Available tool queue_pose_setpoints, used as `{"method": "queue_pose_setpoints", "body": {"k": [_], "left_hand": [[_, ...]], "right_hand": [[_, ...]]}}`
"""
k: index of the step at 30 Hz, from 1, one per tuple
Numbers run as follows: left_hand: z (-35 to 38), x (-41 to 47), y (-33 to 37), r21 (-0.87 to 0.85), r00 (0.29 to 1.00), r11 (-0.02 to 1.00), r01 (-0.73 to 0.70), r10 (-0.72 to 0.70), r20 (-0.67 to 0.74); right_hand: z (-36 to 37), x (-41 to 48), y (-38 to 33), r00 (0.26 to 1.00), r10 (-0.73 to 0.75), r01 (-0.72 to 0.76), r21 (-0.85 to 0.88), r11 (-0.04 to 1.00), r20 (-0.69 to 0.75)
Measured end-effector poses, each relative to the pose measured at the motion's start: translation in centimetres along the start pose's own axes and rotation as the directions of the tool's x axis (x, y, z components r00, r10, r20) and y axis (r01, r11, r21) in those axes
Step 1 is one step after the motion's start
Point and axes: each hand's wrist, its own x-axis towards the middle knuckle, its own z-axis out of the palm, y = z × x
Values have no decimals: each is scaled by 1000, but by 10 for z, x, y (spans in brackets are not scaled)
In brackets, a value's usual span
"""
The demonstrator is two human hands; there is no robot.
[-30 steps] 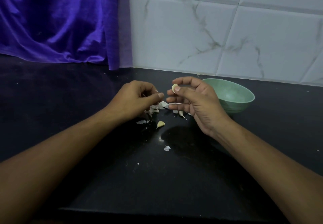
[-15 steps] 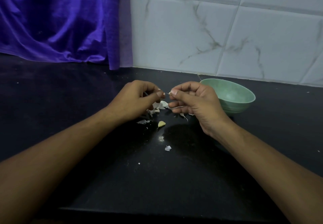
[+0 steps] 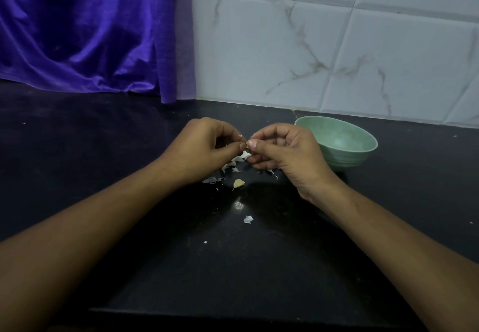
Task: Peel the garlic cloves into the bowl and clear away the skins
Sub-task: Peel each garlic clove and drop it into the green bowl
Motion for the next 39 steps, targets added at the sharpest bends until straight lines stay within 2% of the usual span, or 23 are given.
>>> {"method": "queue_pose_setpoints", "body": {"k": [4, 8, 14, 19, 22, 26, 28, 30, 34, 39], "left_hand": [[1, -1, 3, 190, 997, 979, -78, 80, 2], [3, -1, 5, 261, 996, 962, -81, 85, -3], [7, -3, 8, 126, 995, 992, 10, 4, -104], [8, -5, 10, 55, 994, 998, 28, -23, -103], [7, -5, 10, 65, 996, 998, 5, 1, -88], [4, -7, 10, 76, 997, 994, -73, 73, -1], [4, -7, 11, 29, 998, 997, -65, 65, 18], [4, -6, 10, -83, 999, 997, 2, 1, 34], [5, -5, 6, -293, 989, 945, 143, -122, 88], [7, -2, 4, -345, 978, 916, 206, -183, 96]], "right_hand": [[1, 0, 1, 1000, 0, 0, -31, 1000, 7], [4, -1, 0, 1000, -12, 12, -34, 999, -4], [11, -3, 0, 998, -41, 41, -15, 999, -48], [8, -5, -2, 998, 61, -60, 115, 992, -11], [4, -4, -4, 987, 146, -154, 149, 977, 63], [-4, -4, -7, 943, 276, -306, 163, 938, 184], [-7, -3, -10, 916, 317, -366, 188, 912, 244], [-10, -3, -12, 903, 329, -392, 217, 894, 277], [-6, -2, -8, 936, 280, -327, 234, 915, 215], [1, -1, -3, 989, 122, -133, 148, 980, 85]]}}
